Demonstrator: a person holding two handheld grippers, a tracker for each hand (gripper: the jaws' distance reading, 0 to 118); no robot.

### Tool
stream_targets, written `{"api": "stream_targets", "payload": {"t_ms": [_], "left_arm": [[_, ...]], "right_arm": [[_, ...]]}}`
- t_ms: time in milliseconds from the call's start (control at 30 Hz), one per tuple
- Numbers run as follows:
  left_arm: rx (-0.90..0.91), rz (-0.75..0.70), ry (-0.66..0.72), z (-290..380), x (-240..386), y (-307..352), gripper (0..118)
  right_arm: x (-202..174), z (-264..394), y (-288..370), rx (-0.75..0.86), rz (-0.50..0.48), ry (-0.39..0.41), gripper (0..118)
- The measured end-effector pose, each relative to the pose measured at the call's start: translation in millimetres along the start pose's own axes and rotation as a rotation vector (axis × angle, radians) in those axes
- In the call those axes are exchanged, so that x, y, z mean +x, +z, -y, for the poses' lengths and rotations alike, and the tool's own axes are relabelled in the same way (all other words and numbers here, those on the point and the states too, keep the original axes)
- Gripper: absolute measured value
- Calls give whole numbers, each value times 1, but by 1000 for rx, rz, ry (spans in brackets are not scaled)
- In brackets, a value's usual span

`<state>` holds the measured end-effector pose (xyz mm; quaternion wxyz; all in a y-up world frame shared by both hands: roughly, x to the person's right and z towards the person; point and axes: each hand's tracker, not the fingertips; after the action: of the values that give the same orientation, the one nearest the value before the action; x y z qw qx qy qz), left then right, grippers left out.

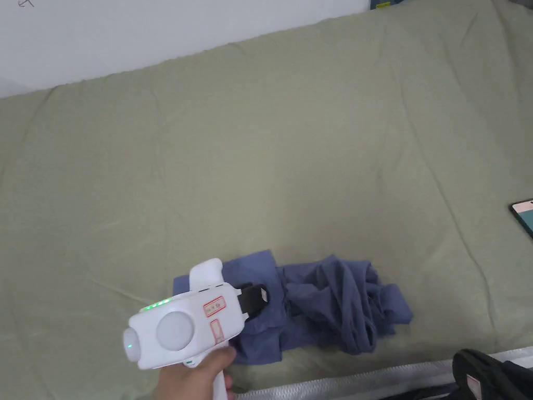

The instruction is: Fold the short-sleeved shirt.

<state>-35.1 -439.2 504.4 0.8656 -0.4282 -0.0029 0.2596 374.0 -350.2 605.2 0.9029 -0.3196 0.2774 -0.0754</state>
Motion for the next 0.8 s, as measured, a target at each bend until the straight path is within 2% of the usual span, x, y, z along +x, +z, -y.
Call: {"api": "stream_targets", "payload": {"t_ms": [100,167,267,300,333,367,400,500,600,700,733,800], "left_arm": [[141,57,-77,2,-5,61,11],[164,-46,-76,8,-10,90,11],[133,-57,-99,14,-24,105,11],[155,-45,-54,14,-34,110,24],[173,0,-3,13,-48,115,57],[162,50,37,13,-58,118,97],[135,91,75,12,-72,117,118],[194,144,223,9,-121,121,118],[85,233,459,9,-181,86,118],[-71,569,672,23,-215,33,118],[-45,704,708,28,-219,21,118],[-27,779,682,25,-215,8,118]], "right_arm": [[-9,0,1,9,-16,14,6],[-14,1,-3,6,-34,20,6],[-21,3,-10,-7,-54,26,6],[-24,2,-11,-10,-64,23,6],[-27,1,-11,-9,-78,19,6],[-30,0,-10,-8,-91,19,6],[-33,0,-10,-6,-96,25,6],[-38,-1,-8,-2,-103,42,6],[-38,0,-14,-19,-97,34,6],[-36,2,-21,-48,-80,18,6],[-36,2,-23,-53,-76,14,6],[-37,1,-25,-60,-72,9,6]]}}
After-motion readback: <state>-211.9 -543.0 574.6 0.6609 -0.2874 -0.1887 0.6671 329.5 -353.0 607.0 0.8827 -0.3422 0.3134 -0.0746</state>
